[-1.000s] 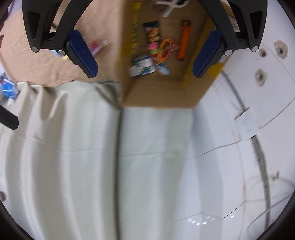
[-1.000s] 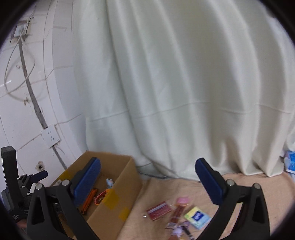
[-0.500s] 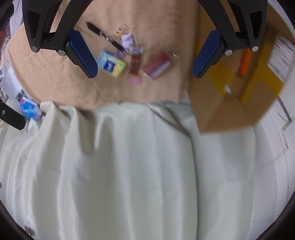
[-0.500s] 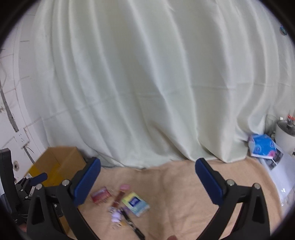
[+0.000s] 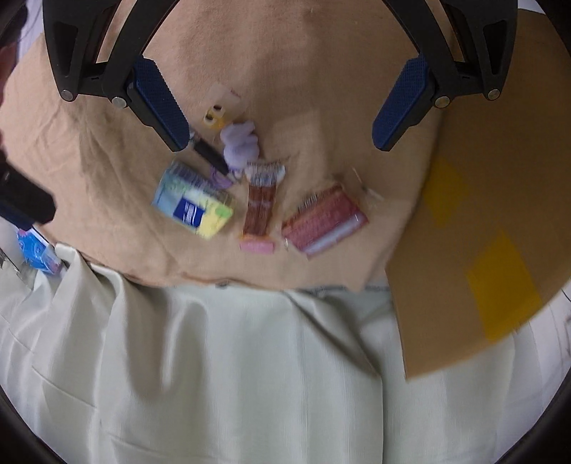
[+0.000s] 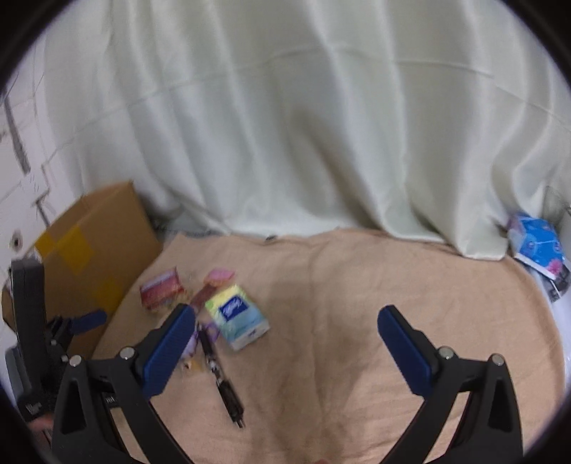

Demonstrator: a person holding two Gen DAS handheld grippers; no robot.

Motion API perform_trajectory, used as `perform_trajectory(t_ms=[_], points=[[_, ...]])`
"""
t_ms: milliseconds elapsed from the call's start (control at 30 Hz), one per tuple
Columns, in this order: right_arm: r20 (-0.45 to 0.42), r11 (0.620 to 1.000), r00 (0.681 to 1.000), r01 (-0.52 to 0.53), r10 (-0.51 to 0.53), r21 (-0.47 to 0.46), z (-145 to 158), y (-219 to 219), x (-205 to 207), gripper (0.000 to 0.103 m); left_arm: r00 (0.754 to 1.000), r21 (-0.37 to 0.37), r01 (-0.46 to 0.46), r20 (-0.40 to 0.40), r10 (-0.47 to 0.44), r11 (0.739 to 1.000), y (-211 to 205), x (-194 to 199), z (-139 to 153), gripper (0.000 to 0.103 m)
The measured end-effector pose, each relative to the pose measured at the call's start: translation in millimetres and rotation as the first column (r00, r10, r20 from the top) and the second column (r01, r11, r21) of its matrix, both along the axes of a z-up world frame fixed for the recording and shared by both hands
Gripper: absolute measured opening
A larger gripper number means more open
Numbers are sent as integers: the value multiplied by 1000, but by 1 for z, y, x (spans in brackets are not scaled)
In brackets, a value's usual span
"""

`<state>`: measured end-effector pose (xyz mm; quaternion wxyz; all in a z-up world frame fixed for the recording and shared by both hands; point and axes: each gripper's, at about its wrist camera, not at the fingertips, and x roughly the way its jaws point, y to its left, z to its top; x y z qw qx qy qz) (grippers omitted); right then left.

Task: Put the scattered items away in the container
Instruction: 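Lower the right tool onto the black pen while the left tool approaches the googly-eyed packet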

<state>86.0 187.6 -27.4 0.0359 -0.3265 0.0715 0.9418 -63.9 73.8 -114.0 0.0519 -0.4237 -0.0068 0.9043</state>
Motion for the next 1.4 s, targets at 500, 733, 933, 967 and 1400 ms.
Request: perform_trajectory(t_ms=[500,733,933,967,1400], points=[[216,942,918,-336,332,-18,-81,-41,-16,47,994,40,78,79,-81,996,-18,-5,-38,103],[254,912,880,-409,400,-18,-95,-61,-22,36,991,7,132,32,-132,991,-8,-2,-33,103],[262,916,883,-401,390,-15,-94,-59,-20,17,986,16,159,43,-160,987,-2,-3,-34,103],[254,919,887,-394,385,-15,-89,-57,-18,17,984,17,176,34,-176,984,3,-1,-32,103],[152,958,946,-281,286,-55,-55,-16,-4,17,981,66,182,63,-186,981,22,-10,-44,103]])
